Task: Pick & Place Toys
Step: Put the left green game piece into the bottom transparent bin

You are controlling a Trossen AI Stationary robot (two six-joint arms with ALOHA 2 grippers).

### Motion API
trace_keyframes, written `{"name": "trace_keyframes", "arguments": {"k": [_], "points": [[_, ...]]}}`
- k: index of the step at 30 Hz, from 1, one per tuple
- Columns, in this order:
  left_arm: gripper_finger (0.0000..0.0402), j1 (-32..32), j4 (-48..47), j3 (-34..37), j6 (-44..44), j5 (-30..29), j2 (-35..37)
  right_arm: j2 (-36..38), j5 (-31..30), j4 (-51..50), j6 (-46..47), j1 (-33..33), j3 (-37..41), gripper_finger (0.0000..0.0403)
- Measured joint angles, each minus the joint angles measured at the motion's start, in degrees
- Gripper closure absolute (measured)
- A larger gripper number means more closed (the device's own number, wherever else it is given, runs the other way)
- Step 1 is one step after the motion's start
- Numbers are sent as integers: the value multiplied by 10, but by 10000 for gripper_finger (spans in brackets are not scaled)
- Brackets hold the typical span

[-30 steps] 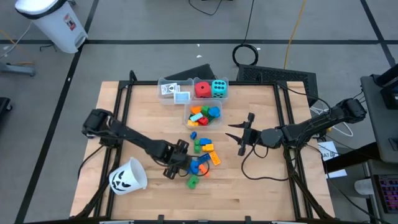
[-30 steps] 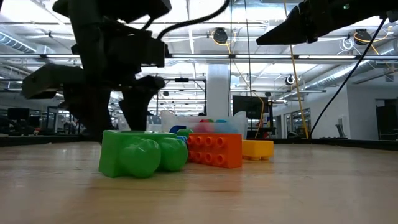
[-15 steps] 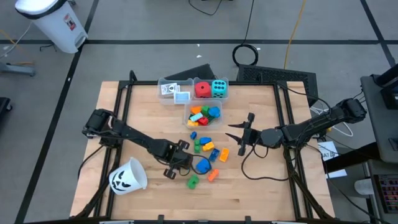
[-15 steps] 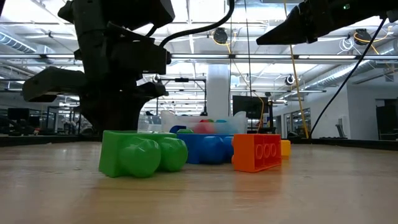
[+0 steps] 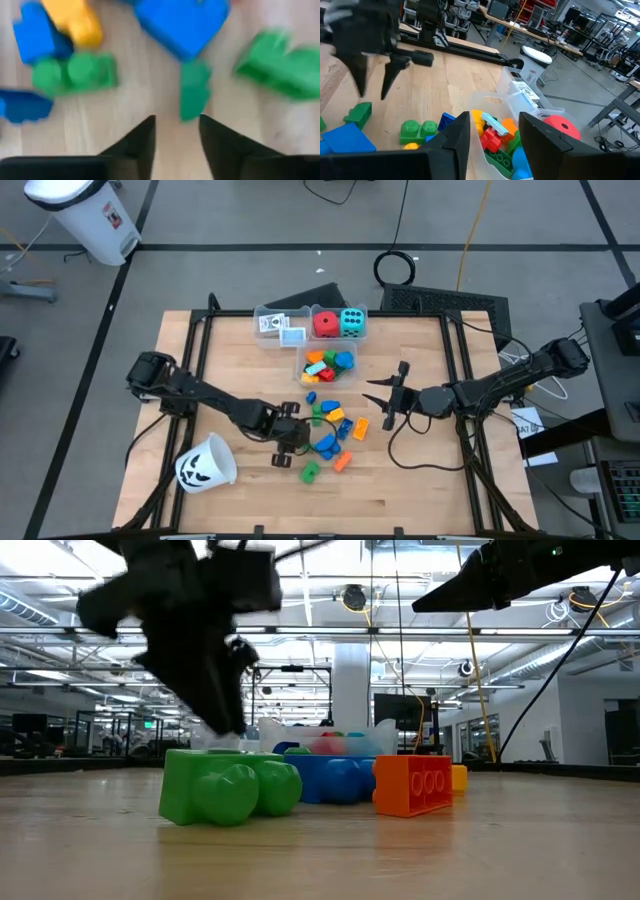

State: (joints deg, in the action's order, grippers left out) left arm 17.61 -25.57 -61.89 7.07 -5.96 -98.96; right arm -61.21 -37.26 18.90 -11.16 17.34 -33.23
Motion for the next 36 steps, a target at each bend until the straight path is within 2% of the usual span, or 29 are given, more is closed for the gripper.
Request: {"name": "trace_keyframes", "arguments": {"k": [4,8,11,16,19,22,30,36], "points": [[164,7,56,-1,-3,4,-1,0,0,0,0,0,0,261],[114,10,82,-1,-33,4,-26,0,0,0,0,0,0,261],[96,7,83,0,-37,3,-46,0,0,0,0,0,0,261],[90,6,94,0,-38,3,-76,0,0,-1,0,0,0,261],[105,5,97,0,-45,5,-82,0,0,-1,0,0,0,261],[142,4,97,0,-55,15,-82,0,1,0,0,0,0,261],[308,-8,86,0,-69,24,-68,0,1,0,0,0,0,261],[307,-42,54,0,-71,58,14,0,1,0,0,0,0,261]]}}
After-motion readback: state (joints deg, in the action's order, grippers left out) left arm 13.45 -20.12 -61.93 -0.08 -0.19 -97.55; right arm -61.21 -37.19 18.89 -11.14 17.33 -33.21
